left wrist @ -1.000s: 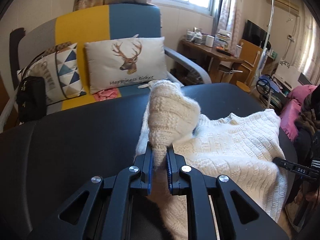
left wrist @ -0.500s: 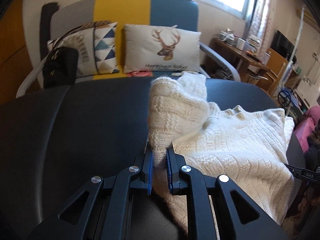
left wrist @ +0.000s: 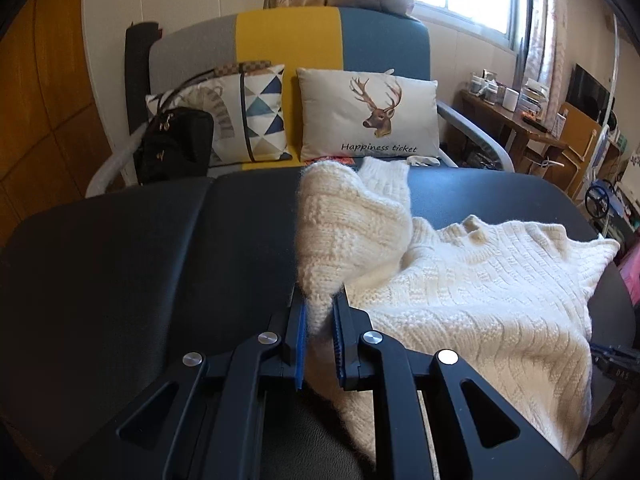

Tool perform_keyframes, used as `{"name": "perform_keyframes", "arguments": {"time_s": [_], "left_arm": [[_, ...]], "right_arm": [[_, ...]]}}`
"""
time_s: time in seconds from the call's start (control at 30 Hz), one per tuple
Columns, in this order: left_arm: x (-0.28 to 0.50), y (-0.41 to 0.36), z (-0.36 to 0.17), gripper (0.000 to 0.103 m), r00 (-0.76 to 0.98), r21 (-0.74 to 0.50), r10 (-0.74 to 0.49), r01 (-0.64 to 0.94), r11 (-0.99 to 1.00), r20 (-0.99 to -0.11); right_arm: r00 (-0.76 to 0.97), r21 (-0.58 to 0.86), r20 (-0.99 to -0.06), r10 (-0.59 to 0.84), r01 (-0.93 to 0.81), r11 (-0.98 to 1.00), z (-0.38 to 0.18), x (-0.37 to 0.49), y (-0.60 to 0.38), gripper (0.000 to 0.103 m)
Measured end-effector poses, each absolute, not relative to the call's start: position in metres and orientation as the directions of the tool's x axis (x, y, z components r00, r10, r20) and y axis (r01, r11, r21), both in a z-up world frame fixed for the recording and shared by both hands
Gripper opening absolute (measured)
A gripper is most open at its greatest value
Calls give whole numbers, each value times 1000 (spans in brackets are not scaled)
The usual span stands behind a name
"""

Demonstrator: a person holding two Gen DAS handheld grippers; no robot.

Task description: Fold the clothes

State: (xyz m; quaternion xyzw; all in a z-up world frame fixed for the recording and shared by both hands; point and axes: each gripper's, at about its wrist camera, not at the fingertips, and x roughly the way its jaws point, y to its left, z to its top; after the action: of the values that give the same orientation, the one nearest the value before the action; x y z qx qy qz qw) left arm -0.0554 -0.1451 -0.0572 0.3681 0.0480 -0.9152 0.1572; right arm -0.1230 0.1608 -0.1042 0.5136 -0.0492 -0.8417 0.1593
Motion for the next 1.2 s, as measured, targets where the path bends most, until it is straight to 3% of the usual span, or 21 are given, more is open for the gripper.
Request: {"name": "perform_keyframes", "arguments": {"time_s": [0.1,0.33,0.8,1.0,1.1,1.2], "left_arm": [[-45,-135,-58,12,-681,42,-241,295,-955,-692],[-27,-134,-75,12,-664,-60,-161,297,-953,-730],[-12,-130,-63,12,-701,-83,-143,278,-957,-699],[-14,-130,-65,12,-697,-81,-144,280,-957,-702],[-16,-131,-66,12,-698,-95,-139,285,-954,-702],[-16,-135,-65,12,-701,-109,-138,295,-949,-700]], "right_arm": [[-423,241,-846,-324,238,-941,-88,-128,162,26],[-435,195,-835,-336,338,-921,-50,-174,132,35],[-293,109,-923,-250,425,-899,-116,-257,46,38],[-323,45,-925,-200,429,-902,-129,-267,38,39],[-365,-8,-916,-167,433,-901,-130,-268,33,29],[-408,-54,-902,-139,426,-903,-130,-268,27,10]]}}
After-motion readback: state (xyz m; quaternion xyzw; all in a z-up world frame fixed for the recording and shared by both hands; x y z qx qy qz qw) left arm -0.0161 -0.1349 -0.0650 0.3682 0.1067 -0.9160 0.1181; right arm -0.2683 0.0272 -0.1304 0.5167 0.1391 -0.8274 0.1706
